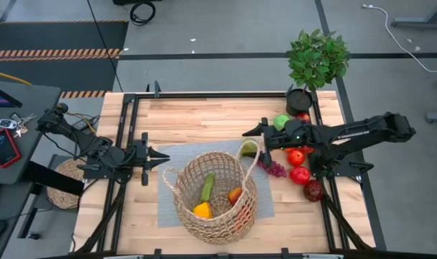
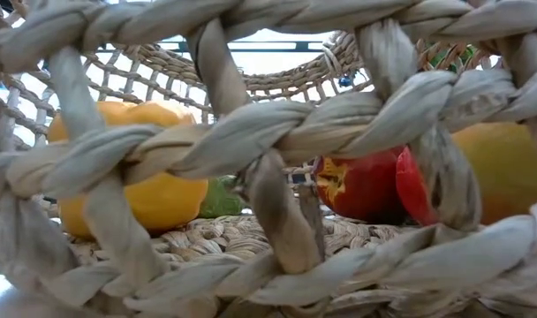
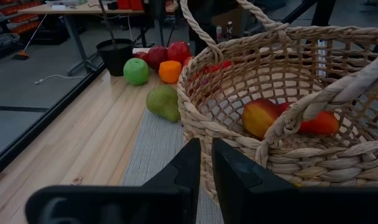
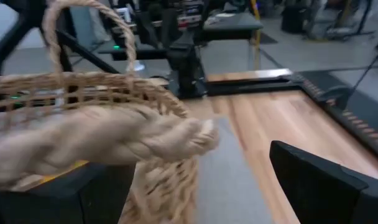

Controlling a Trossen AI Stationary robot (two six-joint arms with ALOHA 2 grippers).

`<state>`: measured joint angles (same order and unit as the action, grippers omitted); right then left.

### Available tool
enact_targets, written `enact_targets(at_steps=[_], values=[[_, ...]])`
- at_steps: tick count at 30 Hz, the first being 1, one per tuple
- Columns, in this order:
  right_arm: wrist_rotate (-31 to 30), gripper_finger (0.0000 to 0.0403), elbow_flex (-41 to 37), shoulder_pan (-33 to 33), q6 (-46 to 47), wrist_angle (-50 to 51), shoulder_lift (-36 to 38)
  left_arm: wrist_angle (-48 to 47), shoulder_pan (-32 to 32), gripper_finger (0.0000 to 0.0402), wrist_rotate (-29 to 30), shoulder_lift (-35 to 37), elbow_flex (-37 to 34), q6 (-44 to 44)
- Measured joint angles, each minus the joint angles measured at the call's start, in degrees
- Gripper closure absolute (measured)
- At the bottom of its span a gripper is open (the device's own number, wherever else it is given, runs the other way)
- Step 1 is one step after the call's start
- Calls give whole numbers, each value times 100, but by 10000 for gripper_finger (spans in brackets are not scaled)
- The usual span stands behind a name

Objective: Build produce basket
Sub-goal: Adjust the basket

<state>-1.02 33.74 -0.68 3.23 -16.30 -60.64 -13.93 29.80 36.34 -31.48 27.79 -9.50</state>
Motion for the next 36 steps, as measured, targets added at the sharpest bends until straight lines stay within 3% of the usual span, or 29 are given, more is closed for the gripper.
enact_targets(at_steps=[11,23,27,36], values=[[-669,30,2,-391,-795,-1011,-459,0,2,353,2,2,0,0],[-695,30,69,-924,-1034,-2331,-985,-1,1,353,1,2,0,0],[-694,30,596,-978,-1050,-2203,-1464,0,0,353,0,2,0,0],[-493,30,1991,-1099,-1373,-767,-2237,0,1,353,1,2,0,0]])
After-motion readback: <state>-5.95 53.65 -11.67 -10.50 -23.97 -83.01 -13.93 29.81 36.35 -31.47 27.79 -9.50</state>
